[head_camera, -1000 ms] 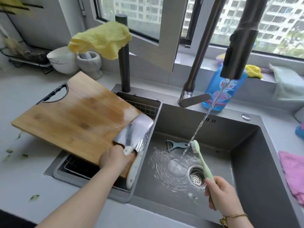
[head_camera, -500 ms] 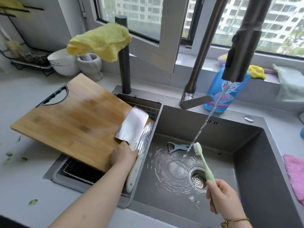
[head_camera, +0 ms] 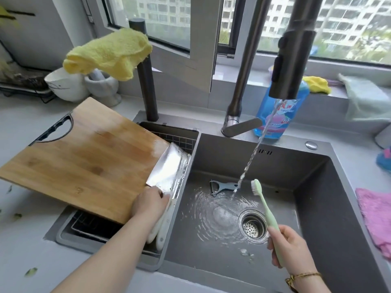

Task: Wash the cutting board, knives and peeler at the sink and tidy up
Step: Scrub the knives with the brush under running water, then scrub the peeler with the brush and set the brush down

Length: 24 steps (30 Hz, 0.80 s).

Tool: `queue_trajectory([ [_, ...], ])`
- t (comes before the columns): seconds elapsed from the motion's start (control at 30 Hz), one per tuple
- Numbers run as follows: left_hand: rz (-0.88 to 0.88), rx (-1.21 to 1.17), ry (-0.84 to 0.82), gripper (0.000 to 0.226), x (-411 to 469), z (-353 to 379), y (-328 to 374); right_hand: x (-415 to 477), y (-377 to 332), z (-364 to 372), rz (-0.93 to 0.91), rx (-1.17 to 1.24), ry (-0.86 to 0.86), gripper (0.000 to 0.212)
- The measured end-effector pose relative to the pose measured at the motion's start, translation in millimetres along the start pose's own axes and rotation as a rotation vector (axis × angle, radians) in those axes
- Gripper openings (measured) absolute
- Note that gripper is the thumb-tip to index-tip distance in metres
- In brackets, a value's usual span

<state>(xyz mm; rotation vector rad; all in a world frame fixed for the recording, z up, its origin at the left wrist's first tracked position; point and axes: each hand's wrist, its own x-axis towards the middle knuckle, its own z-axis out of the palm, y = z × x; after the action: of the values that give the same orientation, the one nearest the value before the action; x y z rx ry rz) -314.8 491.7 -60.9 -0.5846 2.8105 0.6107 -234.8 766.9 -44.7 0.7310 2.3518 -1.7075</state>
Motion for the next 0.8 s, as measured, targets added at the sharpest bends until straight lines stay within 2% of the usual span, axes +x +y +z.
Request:
queue_trajectory([
  [0.07, 0.048, -0.083, 0.090, 0.030, -2, -11, 6, -1, 2, -4, 0.002, -0.002, 0.018, 0.025],
  [0.17, 0.232, -0.206, 0.162, 0.024, -5, -24, 30, -5, 4, -10, 0.001, 0.005, 0.042, 0.025],
  [0.23, 0.402, -0.212, 0.092, 0.021, -4, -24, 54, -8, 5, -14, -0.001, -0.001, 0.057, 0.027],
  [0.33, 0.599, -0.115, -0.160, 0.023, 2, -12, 90, -14, 9, -23, -0.025, -0.054, 0.118, 0.030],
  [0.4, 0.629, -0.016, -0.308, 0.025, 14, 1, 107, -20, 11, -29, -0.008, -0.101, 0.140, 0.029],
  [0.5, 0.637, 0.120, -0.413, 0.026, 37, 24, 124, -32, 19, -30, 0.058, -0.144, 0.195, 0.029],
  [0.6, 0.642, 0.298, -0.531, 0.027, 60, 50, 133, -41, 23, -20, 0.025, -0.190, 0.309, 0.020],
  [0.63, 0.631, 0.340, -0.562, 0.028, 68, 59, 134, -42, 21, -17, 0.023, -0.221, 0.332, 0.013],
  [0.8, 0.641, 0.451, -0.607, 0.029, 101, 99, 145, -36, 17, -11, 0.057, -0.326, 0.385, 0.025],
])
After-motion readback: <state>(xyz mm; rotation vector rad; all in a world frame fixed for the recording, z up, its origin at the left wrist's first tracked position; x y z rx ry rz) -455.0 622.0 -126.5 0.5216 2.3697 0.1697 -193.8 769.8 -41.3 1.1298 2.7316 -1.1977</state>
